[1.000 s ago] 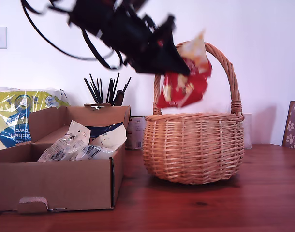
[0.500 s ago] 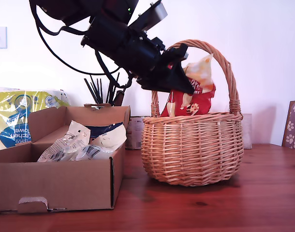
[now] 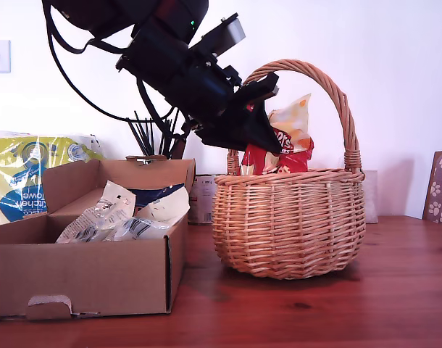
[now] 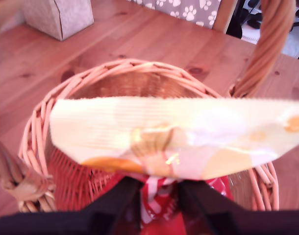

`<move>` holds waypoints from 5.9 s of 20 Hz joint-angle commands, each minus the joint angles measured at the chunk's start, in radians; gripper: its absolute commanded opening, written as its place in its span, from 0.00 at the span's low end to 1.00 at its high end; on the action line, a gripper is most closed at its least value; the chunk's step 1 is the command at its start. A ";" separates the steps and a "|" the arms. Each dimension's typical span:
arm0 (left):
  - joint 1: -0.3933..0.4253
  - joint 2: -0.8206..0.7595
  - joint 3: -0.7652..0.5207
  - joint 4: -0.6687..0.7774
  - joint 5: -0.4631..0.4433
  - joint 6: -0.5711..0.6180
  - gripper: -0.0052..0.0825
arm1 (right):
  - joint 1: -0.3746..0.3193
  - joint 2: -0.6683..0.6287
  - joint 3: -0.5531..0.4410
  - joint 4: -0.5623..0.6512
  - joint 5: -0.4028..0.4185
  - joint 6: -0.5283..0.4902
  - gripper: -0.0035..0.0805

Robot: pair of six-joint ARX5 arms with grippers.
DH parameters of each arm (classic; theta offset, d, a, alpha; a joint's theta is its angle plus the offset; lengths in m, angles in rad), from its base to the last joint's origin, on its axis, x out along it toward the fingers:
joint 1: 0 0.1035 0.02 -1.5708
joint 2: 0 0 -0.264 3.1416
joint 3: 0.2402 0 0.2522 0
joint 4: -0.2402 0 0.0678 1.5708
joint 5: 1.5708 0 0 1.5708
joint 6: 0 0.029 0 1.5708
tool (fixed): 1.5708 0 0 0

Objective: Move the bags of Easter eggs from the cardboard box on the left into the woven basket on the right side.

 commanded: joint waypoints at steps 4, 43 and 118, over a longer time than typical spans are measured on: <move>-0.010 0.018 0.000 -0.001 -0.011 -0.005 0.44 | 0.002 0.003 0.000 0.010 0.000 -0.002 0.03; 0.427 -0.406 -0.514 -0.052 -0.023 0.385 0.96 | 0.002 0.003 0.001 0.006 0.001 -0.002 0.03; -0.052 0.093 -0.126 0.417 -0.199 -0.089 0.38 | 0.002 0.003 0.001 0.009 0.000 -0.002 0.03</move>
